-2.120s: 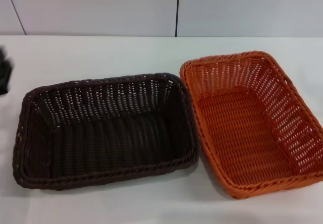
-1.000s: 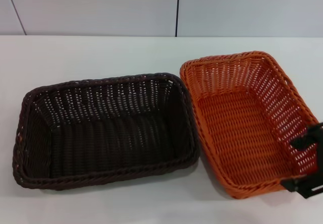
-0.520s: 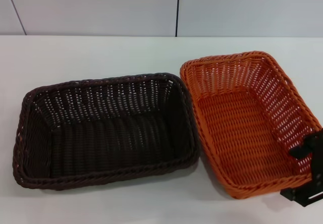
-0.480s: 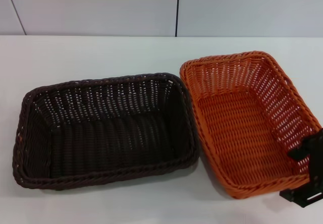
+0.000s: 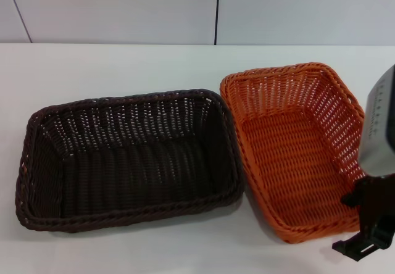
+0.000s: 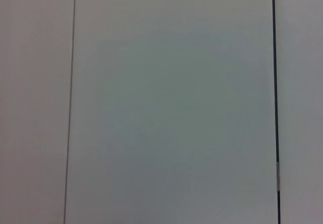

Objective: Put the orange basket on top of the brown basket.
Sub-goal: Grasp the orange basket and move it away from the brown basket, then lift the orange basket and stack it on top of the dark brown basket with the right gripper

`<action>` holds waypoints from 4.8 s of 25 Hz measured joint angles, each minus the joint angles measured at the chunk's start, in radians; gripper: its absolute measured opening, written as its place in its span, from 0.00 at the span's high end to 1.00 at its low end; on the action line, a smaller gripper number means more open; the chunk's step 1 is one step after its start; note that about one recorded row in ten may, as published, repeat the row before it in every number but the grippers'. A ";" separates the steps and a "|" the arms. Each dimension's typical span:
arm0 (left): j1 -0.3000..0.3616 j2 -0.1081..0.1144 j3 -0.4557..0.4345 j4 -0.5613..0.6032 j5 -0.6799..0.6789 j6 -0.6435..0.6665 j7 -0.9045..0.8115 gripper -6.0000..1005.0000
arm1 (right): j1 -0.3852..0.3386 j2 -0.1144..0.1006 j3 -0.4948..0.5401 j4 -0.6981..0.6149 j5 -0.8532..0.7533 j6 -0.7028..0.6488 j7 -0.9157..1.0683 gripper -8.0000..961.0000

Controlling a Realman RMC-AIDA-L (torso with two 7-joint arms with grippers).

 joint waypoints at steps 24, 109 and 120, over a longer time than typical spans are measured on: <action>-0.012 0.006 -0.003 0.009 0.000 -0.001 0.000 0.20 | 0.038 0.007 -0.108 0.030 -0.120 0.083 0.089 0.68; -0.085 0.009 0.005 0.013 -0.002 -0.053 0.002 0.20 | -0.186 0.005 -0.744 -0.265 -0.343 0.668 -0.848 0.39; -0.091 0.009 0.005 0.029 -0.002 -0.054 0.001 0.20 | -0.192 0.003 -0.870 -0.267 -0.343 0.736 -0.846 0.39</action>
